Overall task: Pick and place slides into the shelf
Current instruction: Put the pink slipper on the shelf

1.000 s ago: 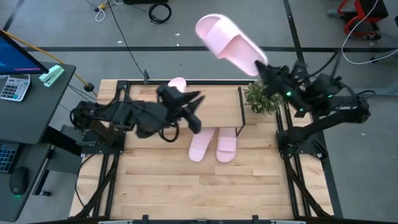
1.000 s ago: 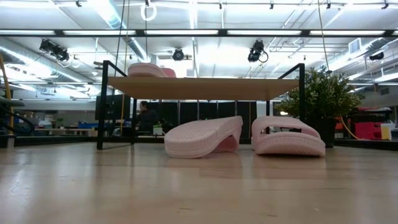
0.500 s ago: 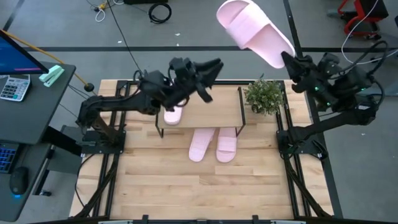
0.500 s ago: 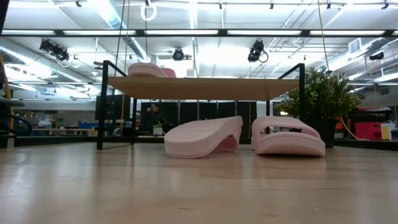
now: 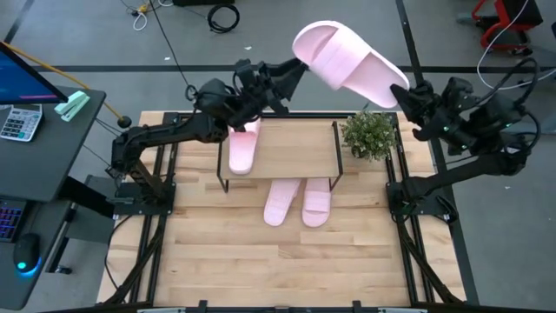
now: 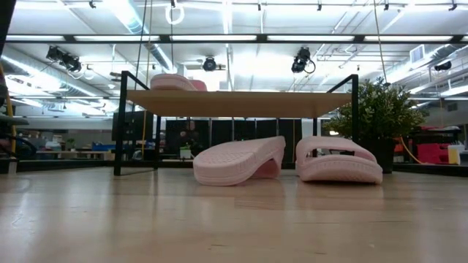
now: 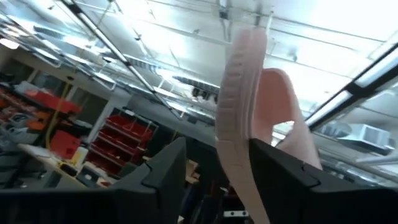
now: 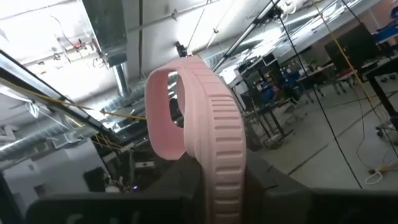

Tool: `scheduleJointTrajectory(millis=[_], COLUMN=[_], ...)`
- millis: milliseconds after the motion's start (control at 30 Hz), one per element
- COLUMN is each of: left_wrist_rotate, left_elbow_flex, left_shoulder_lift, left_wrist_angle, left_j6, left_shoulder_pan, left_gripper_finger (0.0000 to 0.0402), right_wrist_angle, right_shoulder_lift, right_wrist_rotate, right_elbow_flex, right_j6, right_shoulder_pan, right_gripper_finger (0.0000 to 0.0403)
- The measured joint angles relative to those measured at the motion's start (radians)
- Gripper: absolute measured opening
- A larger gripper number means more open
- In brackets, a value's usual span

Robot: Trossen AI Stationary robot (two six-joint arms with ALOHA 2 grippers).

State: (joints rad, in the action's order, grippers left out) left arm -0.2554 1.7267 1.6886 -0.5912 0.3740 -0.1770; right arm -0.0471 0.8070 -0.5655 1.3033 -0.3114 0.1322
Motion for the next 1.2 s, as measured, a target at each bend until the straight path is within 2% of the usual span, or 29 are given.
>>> scheduleJointTrajectory(millis=[133,333,633,800,1033,1200], left_wrist_rotate=[0.051,0.052,0.053,0.049,0.050,0.050], left_elbow_flex=[0.000,0.000,0.000,0.001,0.001,0.001], left_shoulder_lift=[-0.003,-0.003,-0.003,-0.003,-0.004,-0.003], left_wrist_angle=[-0.031,-0.034,-0.058,-0.125,-0.124,-0.133], left_j6=[-0.014,-0.012,0.007,0.007,0.060,0.061], left_shoulder_pan=[-0.005,-0.003,0.053,0.064,0.064,0.070], left_gripper_finger=[0.0204,0.0215,0.0207,0.0211,0.0209,0.0207], right_wrist_angle=[0.020,0.039,0.228,0.306,0.624,0.660], right_shoulder_lift=[-0.010,-0.008,0.070,0.148,0.276,0.349], right_wrist_rotate=[-0.001,-0.010,-0.024,0.013,0.186,0.199], right_elbow_flex=[0.000,0.000,0.000,0.000,0.000,0.000], right_j6=[0.037,0.061,0.159,0.151,0.130,0.074], right_shoulder_pan=[0.000,0.000,-0.051,-0.106,-0.201,-0.246], right_gripper_finger=[0.0062,0.0062,0.0062,0.0062,0.0062,0.0062])
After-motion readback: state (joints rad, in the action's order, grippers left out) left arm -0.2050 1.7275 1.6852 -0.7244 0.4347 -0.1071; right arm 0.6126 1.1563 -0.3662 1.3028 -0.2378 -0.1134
